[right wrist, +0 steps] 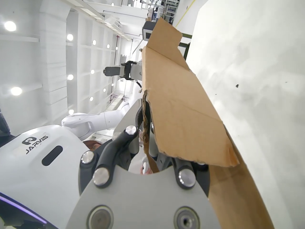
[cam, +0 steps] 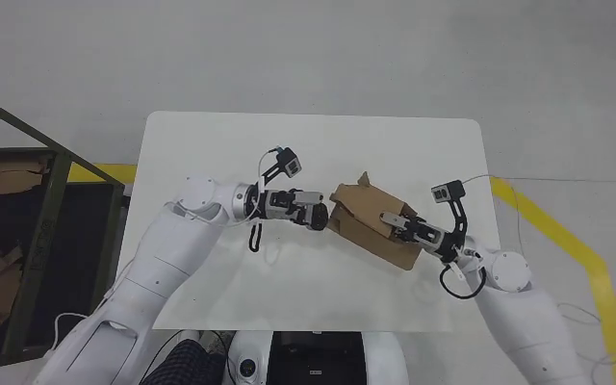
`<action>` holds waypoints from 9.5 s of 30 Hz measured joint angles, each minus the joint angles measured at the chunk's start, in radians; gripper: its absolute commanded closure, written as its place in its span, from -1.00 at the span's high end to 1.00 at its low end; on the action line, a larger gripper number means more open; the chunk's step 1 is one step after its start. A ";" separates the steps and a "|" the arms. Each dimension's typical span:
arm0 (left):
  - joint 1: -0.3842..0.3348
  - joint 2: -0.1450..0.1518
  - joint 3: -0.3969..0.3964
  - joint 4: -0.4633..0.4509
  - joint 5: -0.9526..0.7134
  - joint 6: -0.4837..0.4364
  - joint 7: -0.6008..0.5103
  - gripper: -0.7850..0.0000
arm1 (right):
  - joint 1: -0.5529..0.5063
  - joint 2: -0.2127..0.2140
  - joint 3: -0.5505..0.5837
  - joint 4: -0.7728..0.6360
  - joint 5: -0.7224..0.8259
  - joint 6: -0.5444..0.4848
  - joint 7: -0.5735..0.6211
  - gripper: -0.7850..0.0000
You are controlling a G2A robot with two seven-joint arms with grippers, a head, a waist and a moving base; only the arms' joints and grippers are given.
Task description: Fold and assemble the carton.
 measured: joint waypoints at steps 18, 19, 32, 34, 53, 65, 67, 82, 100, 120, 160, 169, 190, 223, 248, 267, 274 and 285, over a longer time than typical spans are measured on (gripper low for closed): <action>0.016 -0.019 0.078 -0.020 0.000 0.015 0.018 1.00 | 0.015 -0.020 -0.043 -0.096 -0.091 0.056 -0.207 -1.00; 0.012 -0.020 0.080 -0.013 0.004 0.011 0.024 1.00 | 0.012 -0.021 -0.047 -0.103 -0.085 0.062 -0.210 -1.00; 0.002 -0.024 0.062 0.003 -0.001 -0.022 0.060 1.00 | -0.033 -0.027 -0.071 -0.182 -0.053 0.128 -0.210 -1.00; 0.002 -0.025 0.060 -0.001 -0.001 -0.026 0.065 1.00 | -0.037 -0.027 -0.074 -0.191 -0.056 0.134 -0.210 -1.00; 0.012 -0.022 0.026 -0.032 0.006 -0.038 0.080 1.00 | -0.052 -0.036 -0.095 -0.236 -0.087 0.160 -0.242 -1.00; 0.039 -0.008 -0.026 -0.045 0.017 -0.022 0.071 1.00 | -0.014 -0.031 -0.040 -0.155 -0.084 0.137 -0.185 -1.00; 0.048 -0.003 -0.043 -0.052 0.023 -0.017 0.071 1.00 | -0.010 -0.028 -0.026 -0.130 -0.067 0.121 -0.143 -1.00; 0.099 0.019 -0.123 -0.126 0.029 0.005 0.083 1.00 | 0.009 -0.006 0.043 -0.031 0.040 0.031 0.182 -1.00; 0.059 0.000 -0.058 -0.092 -0.011 -0.017 0.081 1.00 | -0.014 -0.007 -0.008 -0.079 -0.014 0.045 0.162 -1.00; 0.022 -0.016 -0.015 -0.126 -0.060 -0.035 0.060 1.00 | -0.010 -0.011 -0.060 -0.100 -0.115 0.092 0.079 -1.00; 0.099 0.003 -0.107 -0.188 0.057 0.013 0.126 1.00 | 0.016 -0.009 -0.061 -0.136 -0.081 0.137 0.033 -1.00; 0.096 0.003 -0.096 -0.170 0.070 0.017 0.136 1.00 | 0.028 -0.010 -0.062 -0.123 -0.061 0.134 0.035 -1.00; 0.114 -0.003 -0.059 -0.152 0.032 0.012 0.135 1.00 | 0.025 -0.012 -0.030 -0.069 -0.102 0.126 -0.098 -1.00; 0.045 -0.012 -0.060 -0.125 0.043 -0.029 0.178 1.00 | 0.023 -0.014 -0.047 -0.151 -0.066 0.134 -0.024 -1.00; 0.055 -0.012 -0.063 -0.157 0.037 -0.021 0.167 1.00 | 0.013 -0.011 -0.011 -0.122 -0.088 0.132 -0.077 -1.00; 0.075 -0.010 -0.091 -0.159 0.025 -0.035 0.199 1.00 | 0.007 -0.009 0.015 -0.119 -0.111 0.132 -0.092 -1.00; 0.062 -0.010 -0.104 -0.153 0.048 -0.037 0.233 1.00 | -0.006 -0.007 0.010 -0.153 -0.093 0.129 -0.043 -1.00; 0.040 -0.021 -0.051 -0.121 0.049 -0.035 0.214 1.00 | -0.008 -0.010 -0.011 -0.183 -0.087 0.140 -0.045 -1.00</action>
